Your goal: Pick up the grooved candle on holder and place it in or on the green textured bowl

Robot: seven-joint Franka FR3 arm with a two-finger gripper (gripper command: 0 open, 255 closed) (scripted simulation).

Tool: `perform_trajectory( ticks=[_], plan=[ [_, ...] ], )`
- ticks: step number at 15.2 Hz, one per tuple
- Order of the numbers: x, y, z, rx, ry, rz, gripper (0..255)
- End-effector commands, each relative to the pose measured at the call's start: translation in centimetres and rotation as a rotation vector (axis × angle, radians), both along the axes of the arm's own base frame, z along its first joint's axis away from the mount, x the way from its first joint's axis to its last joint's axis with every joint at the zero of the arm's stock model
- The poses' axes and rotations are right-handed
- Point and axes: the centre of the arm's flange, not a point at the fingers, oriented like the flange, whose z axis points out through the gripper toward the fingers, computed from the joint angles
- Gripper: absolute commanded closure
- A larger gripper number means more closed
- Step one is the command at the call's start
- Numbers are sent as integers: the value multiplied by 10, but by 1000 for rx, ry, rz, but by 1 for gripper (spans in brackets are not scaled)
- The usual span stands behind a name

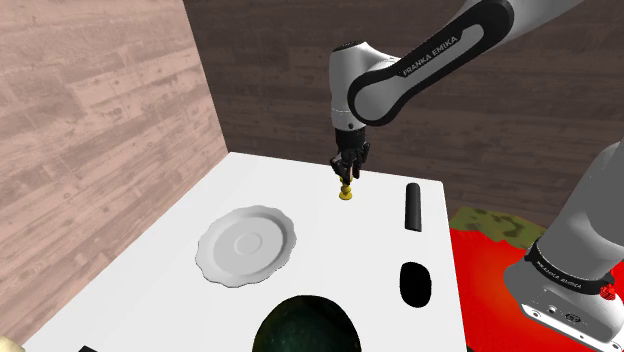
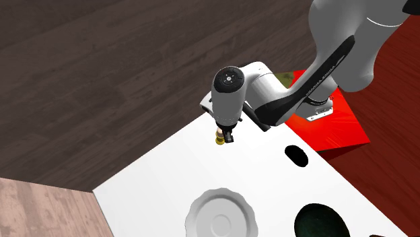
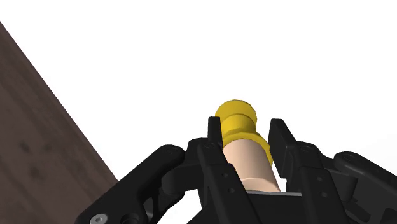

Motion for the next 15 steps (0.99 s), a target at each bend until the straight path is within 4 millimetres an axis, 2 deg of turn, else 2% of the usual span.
perform_trajectory(
  ticks=[1,2,15],
  plan=[
    [0,0,0,0,1,0,255],
    [0,0,-1,0,1,0,255],
    [0,0,68,0,1,0,255]
  ],
)
